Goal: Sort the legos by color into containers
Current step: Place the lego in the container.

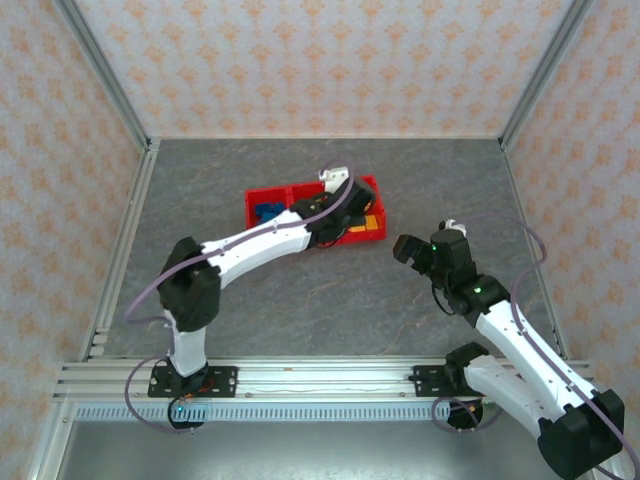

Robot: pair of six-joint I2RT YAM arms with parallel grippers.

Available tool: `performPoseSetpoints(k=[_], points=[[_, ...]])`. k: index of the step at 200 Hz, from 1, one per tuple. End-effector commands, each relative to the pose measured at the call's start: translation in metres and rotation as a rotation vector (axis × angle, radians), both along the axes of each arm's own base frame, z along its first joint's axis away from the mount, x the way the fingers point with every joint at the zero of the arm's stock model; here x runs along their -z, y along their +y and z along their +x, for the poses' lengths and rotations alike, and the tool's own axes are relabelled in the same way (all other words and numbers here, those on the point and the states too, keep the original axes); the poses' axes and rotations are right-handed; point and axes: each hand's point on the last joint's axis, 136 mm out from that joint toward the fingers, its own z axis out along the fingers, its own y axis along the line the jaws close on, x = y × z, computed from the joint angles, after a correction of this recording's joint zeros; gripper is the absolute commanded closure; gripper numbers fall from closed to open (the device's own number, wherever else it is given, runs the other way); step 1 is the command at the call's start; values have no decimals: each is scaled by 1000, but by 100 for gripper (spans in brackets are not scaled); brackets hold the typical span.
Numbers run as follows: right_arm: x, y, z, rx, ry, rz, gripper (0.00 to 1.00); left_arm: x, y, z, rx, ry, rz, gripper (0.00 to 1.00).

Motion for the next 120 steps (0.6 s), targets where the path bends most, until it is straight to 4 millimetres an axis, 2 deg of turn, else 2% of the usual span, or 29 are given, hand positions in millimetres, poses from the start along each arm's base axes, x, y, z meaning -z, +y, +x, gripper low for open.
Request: performPoseSetpoints(k=[1, 30, 80, 101, 120], points=[[-2, -8, -1, 25, -22, -26, 0, 17, -13, 28, 58, 3, 40, 70], [-3, -9, -1, 26, -23, -30, 0, 32, -26, 52, 72, 17, 35, 68], [-4, -10, -2, 28, -24, -33, 0, 40, -20, 79, 14, 21, 121, 66], [-2, -9, -1, 25, -21, -35, 0, 44, -15, 84, -17, 45, 158, 59], [0, -9, -1, 22, -14, -37, 0, 47, -13, 85, -22, 51, 158, 42]])
